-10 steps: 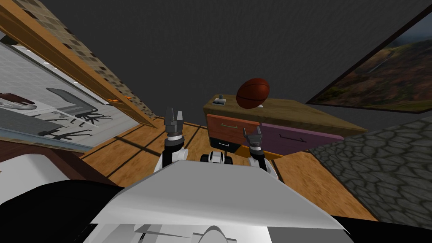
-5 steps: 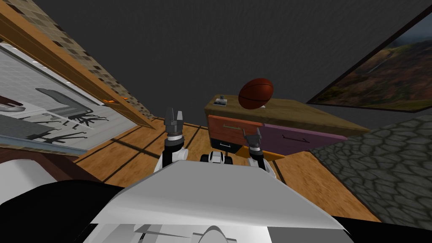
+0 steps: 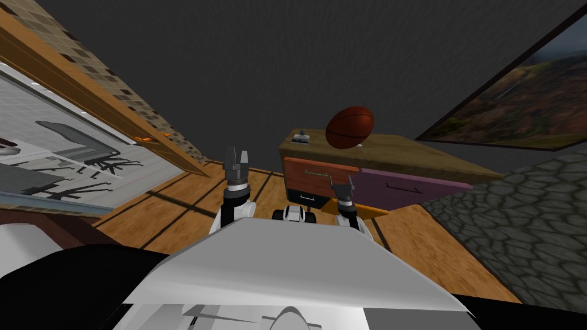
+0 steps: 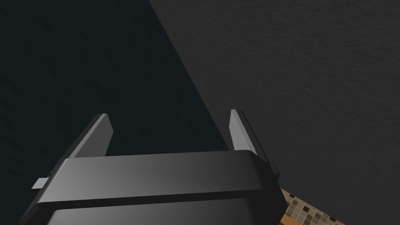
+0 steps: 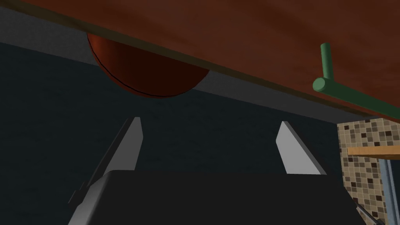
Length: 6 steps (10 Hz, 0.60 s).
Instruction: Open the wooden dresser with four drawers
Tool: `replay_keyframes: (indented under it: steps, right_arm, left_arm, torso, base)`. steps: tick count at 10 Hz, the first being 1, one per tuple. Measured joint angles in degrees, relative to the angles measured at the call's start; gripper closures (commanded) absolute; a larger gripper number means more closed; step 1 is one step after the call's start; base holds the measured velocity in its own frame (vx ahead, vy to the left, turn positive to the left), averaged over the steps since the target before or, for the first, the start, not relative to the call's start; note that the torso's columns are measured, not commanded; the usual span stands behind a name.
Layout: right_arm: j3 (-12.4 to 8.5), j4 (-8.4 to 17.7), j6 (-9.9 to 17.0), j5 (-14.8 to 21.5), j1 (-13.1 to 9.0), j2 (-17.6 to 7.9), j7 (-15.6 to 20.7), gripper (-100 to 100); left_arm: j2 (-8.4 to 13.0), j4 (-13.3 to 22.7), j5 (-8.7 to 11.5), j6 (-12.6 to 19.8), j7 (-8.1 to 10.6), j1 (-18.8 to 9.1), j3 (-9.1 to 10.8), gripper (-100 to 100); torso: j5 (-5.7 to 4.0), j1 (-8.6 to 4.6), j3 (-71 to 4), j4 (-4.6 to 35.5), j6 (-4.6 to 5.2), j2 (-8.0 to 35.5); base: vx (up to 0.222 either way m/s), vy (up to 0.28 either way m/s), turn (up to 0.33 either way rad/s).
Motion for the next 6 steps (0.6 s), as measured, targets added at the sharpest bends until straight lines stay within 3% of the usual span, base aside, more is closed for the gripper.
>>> replay_keyframes:
  steps: [6]
  right_arm:
    - [-0.4, 3.8, -1.6, 0.1, -0.9, 0.8, 8.9, -100]
  left_arm:
    - [0.0, 0.0, 0.0, 0.0, 0.0, 0.0, 0.0, 0]
  torso:
    - [-0.02, -0.08, 0.0, 0.0, 0.0, 0.1]
  base:
    - [0.017, 0.035, -0.032]
